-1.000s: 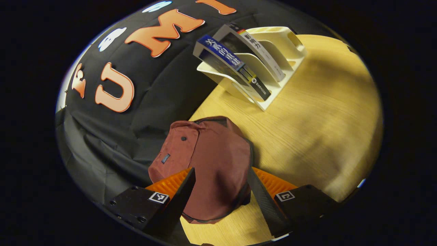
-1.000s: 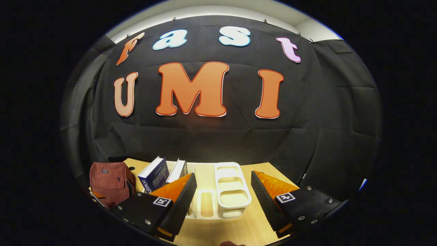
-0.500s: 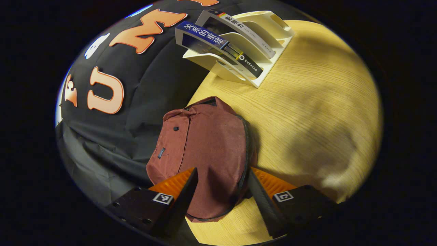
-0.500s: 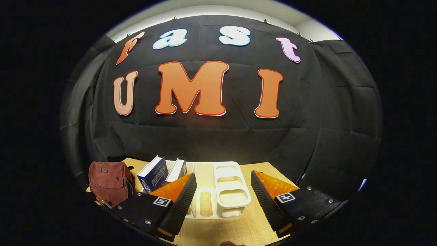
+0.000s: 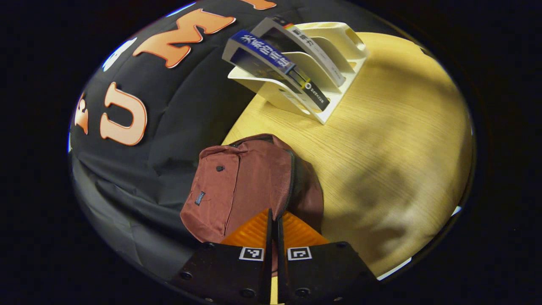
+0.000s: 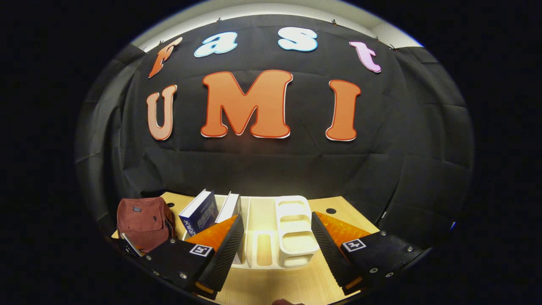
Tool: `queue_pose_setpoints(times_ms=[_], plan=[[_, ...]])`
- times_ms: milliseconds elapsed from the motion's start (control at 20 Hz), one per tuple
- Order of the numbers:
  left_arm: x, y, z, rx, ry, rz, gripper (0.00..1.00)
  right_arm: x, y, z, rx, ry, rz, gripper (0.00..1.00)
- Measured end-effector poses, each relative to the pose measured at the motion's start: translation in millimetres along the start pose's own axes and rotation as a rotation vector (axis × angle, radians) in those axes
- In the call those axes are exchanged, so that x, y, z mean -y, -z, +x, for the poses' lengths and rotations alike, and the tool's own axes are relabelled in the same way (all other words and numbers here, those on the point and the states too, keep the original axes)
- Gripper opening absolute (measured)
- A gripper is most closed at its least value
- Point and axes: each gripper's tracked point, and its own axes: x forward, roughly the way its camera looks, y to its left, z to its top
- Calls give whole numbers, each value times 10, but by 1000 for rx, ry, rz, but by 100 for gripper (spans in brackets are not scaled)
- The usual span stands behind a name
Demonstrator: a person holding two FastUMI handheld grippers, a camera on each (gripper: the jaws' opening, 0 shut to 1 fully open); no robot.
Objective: Open the schoolbag, grab two books from the bookshelf and put them into the schoolbag.
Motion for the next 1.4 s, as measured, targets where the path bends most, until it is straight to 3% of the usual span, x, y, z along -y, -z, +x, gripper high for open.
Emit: queue_pose_setpoints(times_ms=[500, 1000, 1250, 1400], plan=[[-1031, -435, -286, 106, 145, -164, 3, -1079, 247, 215, -314, -256, -35, 95], [-1879, -587, -302, 220, 225, -234, 2, -1604, 183, 583, -472, -243, -88, 95], [-2205, -673, -231, 254, 277, -249, 3, -1851, 273, 726, -613, -267, -49, 96], [-2296, -659, -205, 270, 279, -243, 2, -1845, 393, 900, -707, -237, -66, 96]])
